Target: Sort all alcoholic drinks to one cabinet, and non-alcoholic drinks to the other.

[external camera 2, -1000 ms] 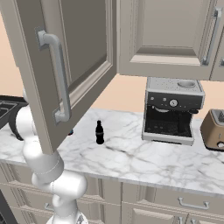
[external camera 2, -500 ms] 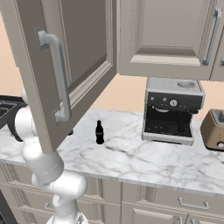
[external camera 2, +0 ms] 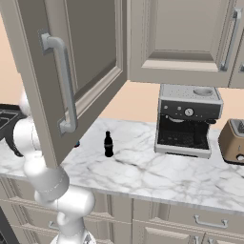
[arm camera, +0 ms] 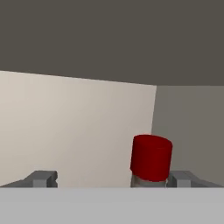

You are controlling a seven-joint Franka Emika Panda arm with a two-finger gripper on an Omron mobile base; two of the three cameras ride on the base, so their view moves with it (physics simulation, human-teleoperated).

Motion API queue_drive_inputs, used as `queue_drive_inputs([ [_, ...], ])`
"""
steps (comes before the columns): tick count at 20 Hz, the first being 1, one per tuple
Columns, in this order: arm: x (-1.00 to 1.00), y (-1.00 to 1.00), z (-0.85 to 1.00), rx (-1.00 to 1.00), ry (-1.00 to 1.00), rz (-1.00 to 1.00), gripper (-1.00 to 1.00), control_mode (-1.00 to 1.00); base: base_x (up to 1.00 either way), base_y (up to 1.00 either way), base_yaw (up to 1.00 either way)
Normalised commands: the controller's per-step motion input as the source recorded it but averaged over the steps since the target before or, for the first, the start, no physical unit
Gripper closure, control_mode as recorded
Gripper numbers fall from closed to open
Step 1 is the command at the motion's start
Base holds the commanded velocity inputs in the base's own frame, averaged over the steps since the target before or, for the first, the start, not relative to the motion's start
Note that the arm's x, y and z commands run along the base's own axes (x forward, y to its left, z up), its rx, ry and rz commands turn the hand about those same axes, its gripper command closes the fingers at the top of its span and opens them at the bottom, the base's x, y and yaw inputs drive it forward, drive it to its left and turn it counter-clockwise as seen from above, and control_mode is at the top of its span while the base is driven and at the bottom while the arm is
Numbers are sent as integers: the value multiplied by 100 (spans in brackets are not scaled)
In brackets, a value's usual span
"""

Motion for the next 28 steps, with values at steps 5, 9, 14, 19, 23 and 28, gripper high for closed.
queue_drive_inputs([
  [5,-72,12,0,0,-1,0,-100,-100,0,0,0],
  [9,-73,16,-1,0,0,0,-100,-100,0,0,0],
  [14,-57,31,-18,0,0,0,-100,-100,0,0,0],
  [19,-59,40,-43,0,0,2,-100,-100,0,0,0],
  [23,-64,42,-47,0,0,0,-100,-100,0,0,0],
  [28,-43,39,-46,1,1,0,-100,-100,0,0,0],
])
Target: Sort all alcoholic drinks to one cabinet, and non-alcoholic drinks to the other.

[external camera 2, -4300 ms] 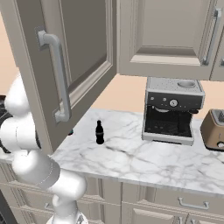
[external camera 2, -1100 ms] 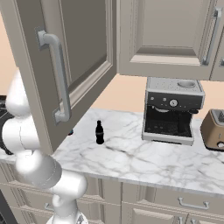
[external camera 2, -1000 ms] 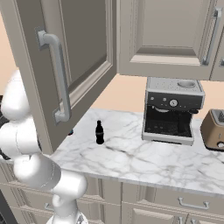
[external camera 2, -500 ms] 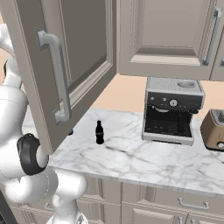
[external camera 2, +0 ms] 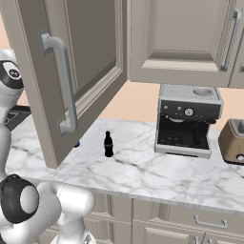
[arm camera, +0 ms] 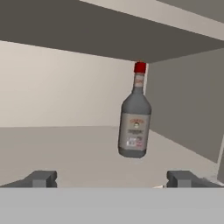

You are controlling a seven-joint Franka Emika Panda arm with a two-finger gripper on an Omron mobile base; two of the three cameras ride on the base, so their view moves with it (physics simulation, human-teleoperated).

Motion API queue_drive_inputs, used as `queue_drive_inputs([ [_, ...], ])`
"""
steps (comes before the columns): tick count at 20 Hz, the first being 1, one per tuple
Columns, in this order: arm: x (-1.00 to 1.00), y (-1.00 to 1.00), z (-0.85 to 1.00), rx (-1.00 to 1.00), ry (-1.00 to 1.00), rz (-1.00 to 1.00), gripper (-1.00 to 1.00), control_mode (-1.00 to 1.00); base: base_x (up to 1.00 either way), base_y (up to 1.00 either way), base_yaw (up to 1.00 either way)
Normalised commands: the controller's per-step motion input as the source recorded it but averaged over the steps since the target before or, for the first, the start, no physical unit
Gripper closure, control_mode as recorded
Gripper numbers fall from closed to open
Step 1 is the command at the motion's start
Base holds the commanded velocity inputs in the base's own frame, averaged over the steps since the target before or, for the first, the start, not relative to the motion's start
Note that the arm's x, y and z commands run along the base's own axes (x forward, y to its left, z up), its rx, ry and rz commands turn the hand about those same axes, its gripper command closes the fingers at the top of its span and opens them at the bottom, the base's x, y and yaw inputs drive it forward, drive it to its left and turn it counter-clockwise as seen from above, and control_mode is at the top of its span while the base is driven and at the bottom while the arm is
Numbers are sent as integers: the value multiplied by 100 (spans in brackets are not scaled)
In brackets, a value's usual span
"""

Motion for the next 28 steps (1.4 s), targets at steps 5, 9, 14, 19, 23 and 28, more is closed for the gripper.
queue_drive_inputs([
  [5,-16,32,-27,4,7,-1,-100,-100,0,0,0],
  [9,-1,22,-44,7,11,-5,-100,-100,0,0,0],
  [14,0,23,-54,8,9,-8,-100,-100,0,0,0],
  [19,0,21,-58,7,5,-9,-100,-100,0,0,0],
  [23,0,14,-57,6,1,-7,-100,-100,0,0,0],
  [28,0,6,-54,7,0,-6,-100,-100,0,0,0],
])
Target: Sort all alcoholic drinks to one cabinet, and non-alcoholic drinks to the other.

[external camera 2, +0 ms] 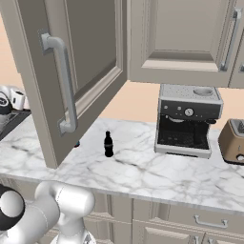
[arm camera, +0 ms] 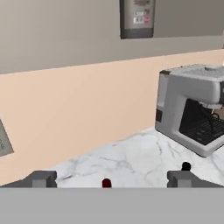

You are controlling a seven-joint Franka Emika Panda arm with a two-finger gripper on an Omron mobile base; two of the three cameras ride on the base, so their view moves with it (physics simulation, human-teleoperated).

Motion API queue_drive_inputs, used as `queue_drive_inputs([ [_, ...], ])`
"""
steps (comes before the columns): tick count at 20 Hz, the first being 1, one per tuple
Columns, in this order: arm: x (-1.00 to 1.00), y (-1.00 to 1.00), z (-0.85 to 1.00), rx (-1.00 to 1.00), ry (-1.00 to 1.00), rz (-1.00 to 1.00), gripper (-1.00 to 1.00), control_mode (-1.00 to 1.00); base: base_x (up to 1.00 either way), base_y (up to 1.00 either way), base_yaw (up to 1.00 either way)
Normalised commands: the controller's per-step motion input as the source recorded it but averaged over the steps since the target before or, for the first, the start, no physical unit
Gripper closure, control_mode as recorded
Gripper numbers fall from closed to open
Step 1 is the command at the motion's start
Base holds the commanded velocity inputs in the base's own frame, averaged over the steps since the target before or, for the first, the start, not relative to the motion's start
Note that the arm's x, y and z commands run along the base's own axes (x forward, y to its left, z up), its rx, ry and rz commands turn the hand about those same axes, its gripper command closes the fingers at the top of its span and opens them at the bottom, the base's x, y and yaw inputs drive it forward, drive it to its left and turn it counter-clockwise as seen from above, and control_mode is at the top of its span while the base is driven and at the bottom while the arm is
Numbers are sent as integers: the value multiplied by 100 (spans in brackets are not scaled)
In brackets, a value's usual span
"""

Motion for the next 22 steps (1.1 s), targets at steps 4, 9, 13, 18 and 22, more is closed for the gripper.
queue_drive_inputs([
  [4,9,0,-44,7,0,-9,-100,-100,0,0,0],
  [9,27,0,-40,6,0,-13,-100,-100,0,0,0],
  [13,16,2,-34,5,0,-13,-100,-100,0,0,0],
  [18,5,0,-35,1,0,-17,-100,-100,0,0,0],
  [22,13,0,-20,0,2,-17,-100,-100,0,0,0],
])
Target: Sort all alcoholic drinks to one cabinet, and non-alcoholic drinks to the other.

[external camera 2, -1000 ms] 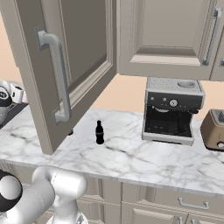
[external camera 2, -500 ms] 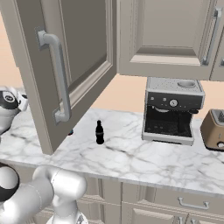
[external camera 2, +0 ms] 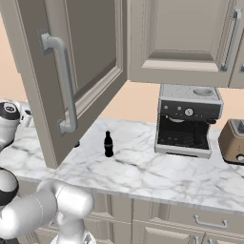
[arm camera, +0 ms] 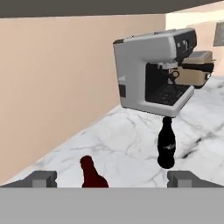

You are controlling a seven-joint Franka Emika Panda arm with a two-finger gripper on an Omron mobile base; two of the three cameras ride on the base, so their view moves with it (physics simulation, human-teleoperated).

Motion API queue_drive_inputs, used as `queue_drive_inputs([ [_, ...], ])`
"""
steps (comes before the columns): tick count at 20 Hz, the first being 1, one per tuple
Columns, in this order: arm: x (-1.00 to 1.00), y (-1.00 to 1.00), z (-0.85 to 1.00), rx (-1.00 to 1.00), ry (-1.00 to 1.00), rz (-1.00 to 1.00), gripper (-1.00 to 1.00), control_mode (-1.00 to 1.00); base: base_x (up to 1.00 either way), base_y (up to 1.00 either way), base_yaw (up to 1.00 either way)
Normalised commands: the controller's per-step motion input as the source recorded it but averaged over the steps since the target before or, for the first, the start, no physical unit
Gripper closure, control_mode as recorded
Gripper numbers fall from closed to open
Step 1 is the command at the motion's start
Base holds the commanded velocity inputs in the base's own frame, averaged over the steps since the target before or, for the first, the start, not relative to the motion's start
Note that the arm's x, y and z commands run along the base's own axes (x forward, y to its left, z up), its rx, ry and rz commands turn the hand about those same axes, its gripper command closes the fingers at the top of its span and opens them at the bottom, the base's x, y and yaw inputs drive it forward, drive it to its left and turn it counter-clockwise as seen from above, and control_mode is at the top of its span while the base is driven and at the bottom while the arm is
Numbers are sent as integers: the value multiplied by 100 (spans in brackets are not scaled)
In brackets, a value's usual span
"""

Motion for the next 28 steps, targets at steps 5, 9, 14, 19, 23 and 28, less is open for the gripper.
queue_drive_inputs([
  [5,26,0,-25,0,8,-15,-100,-100,0,0,0],
  [9,27,0,-29,0,12,-12,-100,-100,0,0,0],
  [14,20,0,-31,-2,9,-9,-100,-100,0,0,0],
  [19,16,0,-33,-7,5,-8,-100,-100,0,0,0],
  [23,18,0,-30,-10,1,-6,-100,-100,0,0,0],
  [28,12,0,-15,-5,0,-1,-100,-100,0,0,0],
])
